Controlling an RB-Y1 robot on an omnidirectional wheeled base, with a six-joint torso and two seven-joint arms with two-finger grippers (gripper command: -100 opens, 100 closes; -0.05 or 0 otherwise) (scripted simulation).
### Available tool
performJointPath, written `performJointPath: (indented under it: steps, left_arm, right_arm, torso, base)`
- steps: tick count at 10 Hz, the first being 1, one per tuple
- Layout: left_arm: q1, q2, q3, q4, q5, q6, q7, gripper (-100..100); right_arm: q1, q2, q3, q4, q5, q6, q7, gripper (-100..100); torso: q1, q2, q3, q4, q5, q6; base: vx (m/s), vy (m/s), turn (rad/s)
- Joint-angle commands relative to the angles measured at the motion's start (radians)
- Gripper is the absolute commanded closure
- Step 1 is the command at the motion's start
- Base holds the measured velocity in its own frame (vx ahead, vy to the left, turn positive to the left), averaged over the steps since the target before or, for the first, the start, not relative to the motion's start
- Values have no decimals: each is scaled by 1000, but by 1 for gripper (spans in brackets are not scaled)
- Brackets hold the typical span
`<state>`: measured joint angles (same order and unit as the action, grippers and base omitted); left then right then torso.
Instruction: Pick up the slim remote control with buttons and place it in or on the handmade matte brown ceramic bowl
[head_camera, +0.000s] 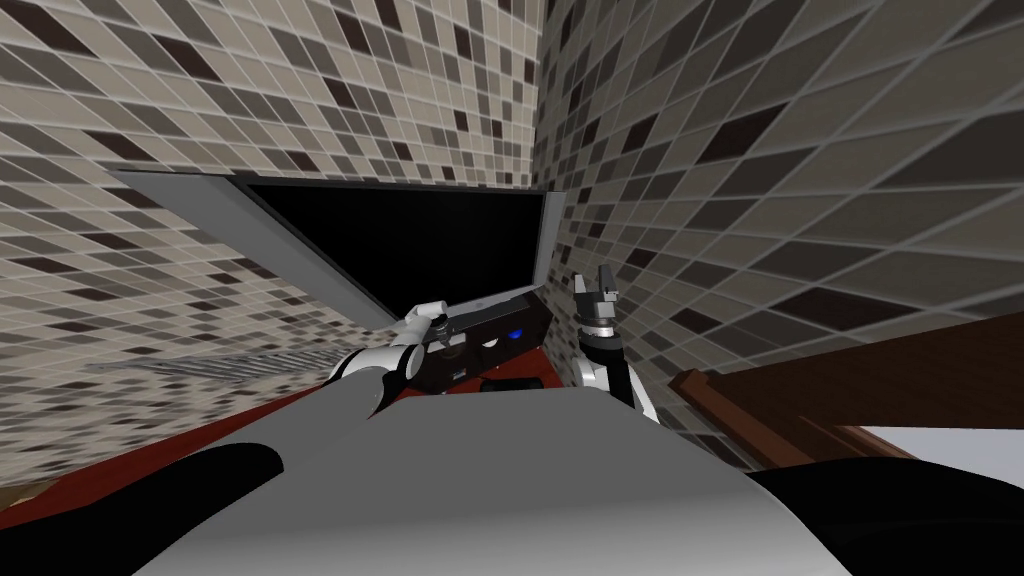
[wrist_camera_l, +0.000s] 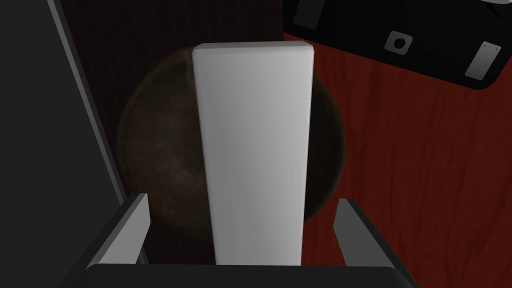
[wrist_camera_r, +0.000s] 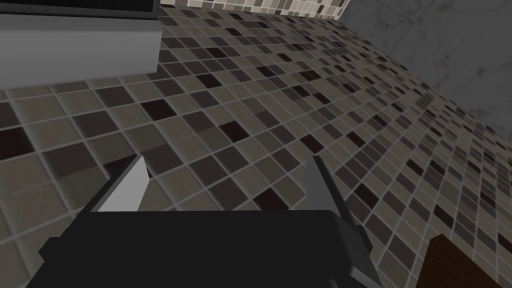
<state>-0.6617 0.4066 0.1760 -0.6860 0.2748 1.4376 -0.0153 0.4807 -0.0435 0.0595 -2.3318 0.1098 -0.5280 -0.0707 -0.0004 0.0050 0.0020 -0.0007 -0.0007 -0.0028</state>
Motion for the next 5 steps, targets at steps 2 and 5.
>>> performJointPath:
  steps: [2,5]
  left_arm:
    - [0,0,0,0,0,0,0,0]
    - [-25,19,4,-26,5,58,-1,-100]
  right_arm:
    - [0,0,0,0,0,0,0,0]
    - [0,0,0,0,0,0,0,0]
  torso:
    - [0,0,0,0,0,0]
    - [-1,0,0,0,0,0]
  base:
    - [-6,0,3]
    - [-14,-11,1]
